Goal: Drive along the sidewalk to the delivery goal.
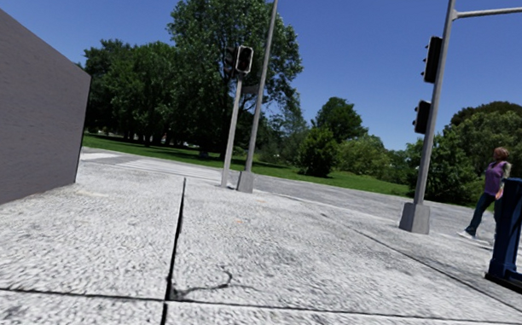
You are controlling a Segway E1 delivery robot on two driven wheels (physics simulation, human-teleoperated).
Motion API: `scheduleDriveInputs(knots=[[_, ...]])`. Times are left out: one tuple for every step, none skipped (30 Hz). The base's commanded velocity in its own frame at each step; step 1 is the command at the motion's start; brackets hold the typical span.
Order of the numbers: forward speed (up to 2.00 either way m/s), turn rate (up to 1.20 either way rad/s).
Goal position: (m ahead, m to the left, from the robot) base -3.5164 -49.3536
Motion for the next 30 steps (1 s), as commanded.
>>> scheduleDriveInputs(knots=[[1.14,0.00],[1.14,0.00],[1.14,0.00],[1.13,0.00],[1.13,0.00],[1.13,0.00],[1.13,0.00],[1.13,0.00],[1.13,0.00],[1.13,0.00],[1.13,0.00],[1.13,0.00],[1.13,0.00],[1.13,0.00],[1.13,0.00],[1.13,0.00],[1.13,0.00],[1.13,0.00],[1.13,0.00],[1.13,0.00],[1.13,0.00],[1.11,0.00],[1.11,0.00],[1.11,0.00],[1.11,0.00],[1.07,-0.01],[1.04,-0.23],[1.04,-0.45],[1.04,-0.45],[1.04,-0.57]])
